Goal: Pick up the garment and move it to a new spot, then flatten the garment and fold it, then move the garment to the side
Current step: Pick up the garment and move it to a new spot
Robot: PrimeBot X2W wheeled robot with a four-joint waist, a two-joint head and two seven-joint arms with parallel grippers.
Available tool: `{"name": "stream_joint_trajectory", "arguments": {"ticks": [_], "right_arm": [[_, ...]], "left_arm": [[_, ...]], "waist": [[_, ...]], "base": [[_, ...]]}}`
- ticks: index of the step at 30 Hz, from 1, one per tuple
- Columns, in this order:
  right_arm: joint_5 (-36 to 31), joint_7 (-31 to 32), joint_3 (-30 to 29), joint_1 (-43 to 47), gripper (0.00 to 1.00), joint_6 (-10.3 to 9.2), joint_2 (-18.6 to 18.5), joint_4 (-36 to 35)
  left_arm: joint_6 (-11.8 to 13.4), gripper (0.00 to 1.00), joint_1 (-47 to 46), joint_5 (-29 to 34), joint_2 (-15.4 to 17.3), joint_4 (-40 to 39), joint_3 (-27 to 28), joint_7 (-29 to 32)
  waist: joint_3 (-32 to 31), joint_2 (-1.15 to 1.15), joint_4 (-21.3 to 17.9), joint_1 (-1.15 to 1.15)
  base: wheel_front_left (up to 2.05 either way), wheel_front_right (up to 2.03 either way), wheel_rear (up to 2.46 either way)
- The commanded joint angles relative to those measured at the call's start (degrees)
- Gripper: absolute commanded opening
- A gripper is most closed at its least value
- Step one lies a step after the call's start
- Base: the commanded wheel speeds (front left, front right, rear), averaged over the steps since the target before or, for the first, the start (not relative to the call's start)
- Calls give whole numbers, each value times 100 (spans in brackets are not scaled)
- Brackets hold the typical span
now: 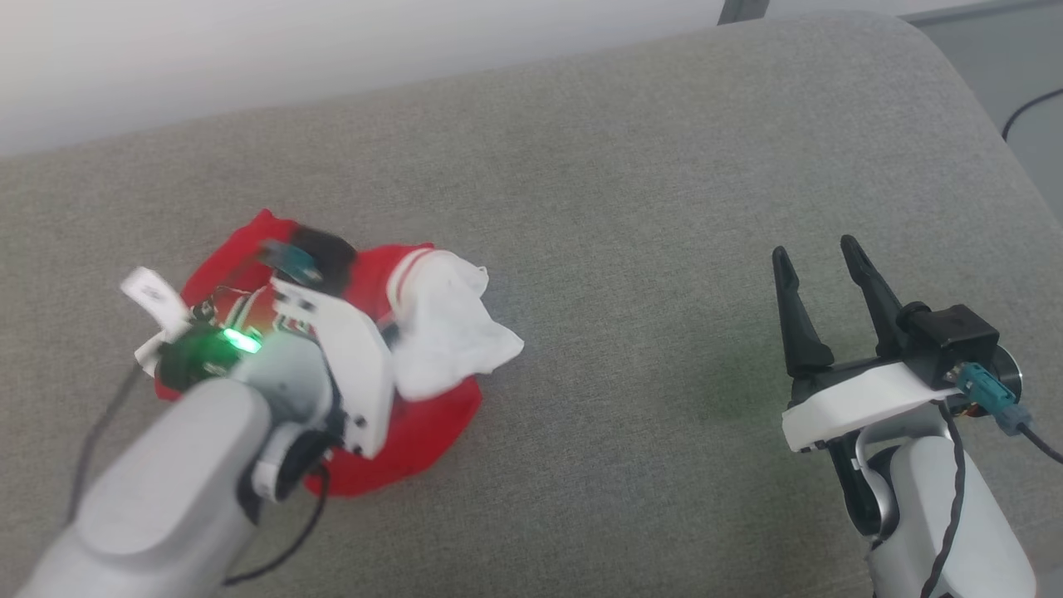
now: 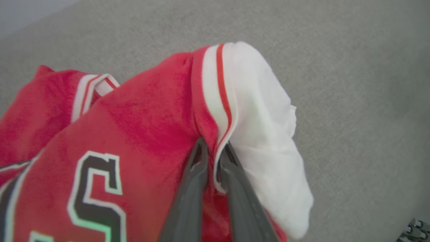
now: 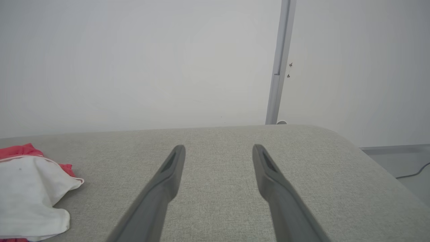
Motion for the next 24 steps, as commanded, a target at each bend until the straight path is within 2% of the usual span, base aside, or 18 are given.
{"name": "stream_joint_trajectory", "arguments": {"ticks": [1, 8, 11, 14, 15, 16, 17, 24], "right_arm": [[-1, -49, 13, -46, 100, 0, 16, 21], [-31, -57, 44, -107, 100, 0, 45, 72], [-28, -59, 69, -154, 100, 0, 58, 86], [-29, -58, 69, -165, 100, 0, 67, 83], [-33, -58, 65, -168, 100, 0, 69, 84], [-35, -58, 55, -169, 100, 0, 69, 88], [-41, -58, 42, -165, 100, 0, 67, 95], [-84, -59, -58, -52, 100, 0, -12, 112]], "left_arm": [[-56, 0, 53, -2, -41, 94, -67, -5], [-274, 0, 47, 6, -451, 1040, -423, 25], [-372, 7, 38, 30, -602, 1439, -552, 7], [-495, 25, -13, 41, -724, 1741, -643, -31], [-527, 44, -38, 36, -768, 1817, -663, -57], [-572, 96, -78, 37, -803, 1873, -674, -81], [-605, 100, -111, 37, -825, 1907, -668, -126], [-799, 100, -316, 37, -813, 1784, -513, -596]], "waist": [[14, 0, -13, 0], [77, 0, -60, 0], [107, 0, -75, 0], [121, 0, -71, 0], [119, 0, -63, 0], [109, 0, -50, 0], [89, 0, -28, 0], [-150, 0, 233, 0]], "base": [[0, 0, 0], [0, 0, 0], [0, 0, 0], [0, 0, 0], [0, 0, 0], [0, 0, 0], [0, 0, 0], [0, 0, 0]]}}
